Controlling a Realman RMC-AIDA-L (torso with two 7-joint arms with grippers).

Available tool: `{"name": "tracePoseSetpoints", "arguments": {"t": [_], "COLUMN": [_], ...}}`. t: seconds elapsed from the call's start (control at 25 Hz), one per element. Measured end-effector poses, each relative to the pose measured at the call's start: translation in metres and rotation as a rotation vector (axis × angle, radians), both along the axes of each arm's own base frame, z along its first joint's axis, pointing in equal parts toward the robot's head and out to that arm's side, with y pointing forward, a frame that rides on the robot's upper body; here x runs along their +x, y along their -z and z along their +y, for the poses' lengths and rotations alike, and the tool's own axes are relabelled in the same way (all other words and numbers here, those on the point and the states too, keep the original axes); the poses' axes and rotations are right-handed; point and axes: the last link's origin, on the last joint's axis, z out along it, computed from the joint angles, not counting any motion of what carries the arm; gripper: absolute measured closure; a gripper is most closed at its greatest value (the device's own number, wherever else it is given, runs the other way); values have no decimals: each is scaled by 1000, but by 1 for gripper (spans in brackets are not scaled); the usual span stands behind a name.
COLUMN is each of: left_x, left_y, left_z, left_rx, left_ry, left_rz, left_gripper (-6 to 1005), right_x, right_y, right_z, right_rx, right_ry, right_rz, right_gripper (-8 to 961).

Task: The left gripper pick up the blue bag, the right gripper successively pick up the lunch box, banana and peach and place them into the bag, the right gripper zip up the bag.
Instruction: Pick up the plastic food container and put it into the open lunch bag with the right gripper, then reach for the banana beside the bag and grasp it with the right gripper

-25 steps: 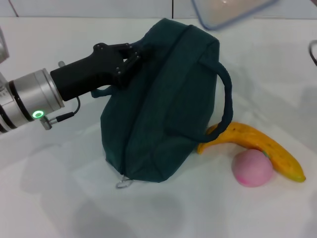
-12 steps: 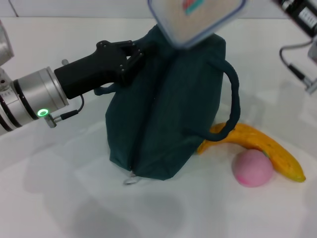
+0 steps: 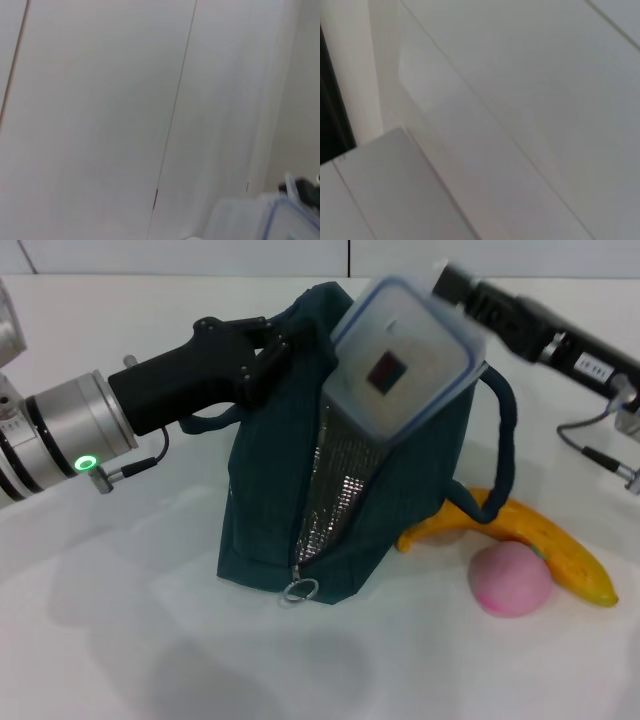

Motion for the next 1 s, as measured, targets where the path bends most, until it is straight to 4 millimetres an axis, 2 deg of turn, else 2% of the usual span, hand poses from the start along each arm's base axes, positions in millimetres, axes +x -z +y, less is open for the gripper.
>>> {"name": "tracePoseSetpoints", "arguments": {"t": [0.4, 0.52, 0.64, 0.72, 0.84, 0.96, 1.0], "left_x": [0, 0, 0, 0, -3, -4, -4], "left_y": [-1, -1, -1, -1, -1, -1, -1], "left_z": [4, 5, 5, 4, 2, 2, 2], "left_rx": [12, 13, 13, 13, 13, 14, 14], "left_ry": [-10, -10, -11, -13, -21, -22, -22], "left_rz": [11, 12, 12, 11, 11, 11, 11], "left_gripper": [953, 953, 953, 953, 953, 953, 953], "right_x": [-3, -6, -1, 10, 37, 72, 78], "right_y": [11, 8, -5, -23, -54, -83, -86], "right_z": [-5, -6, -10, -15, -27, -43, -45], "right_rx": [-57, -55, -17, 28, 71, 90, 87], "right_ry": [-48, -74, -95, -116, -102, -21, 5], "right_rz": [-62, -53, -31, -27, -108, -324, -368], "right_gripper": [835, 834, 705, 619, 385, 374, 371]}}
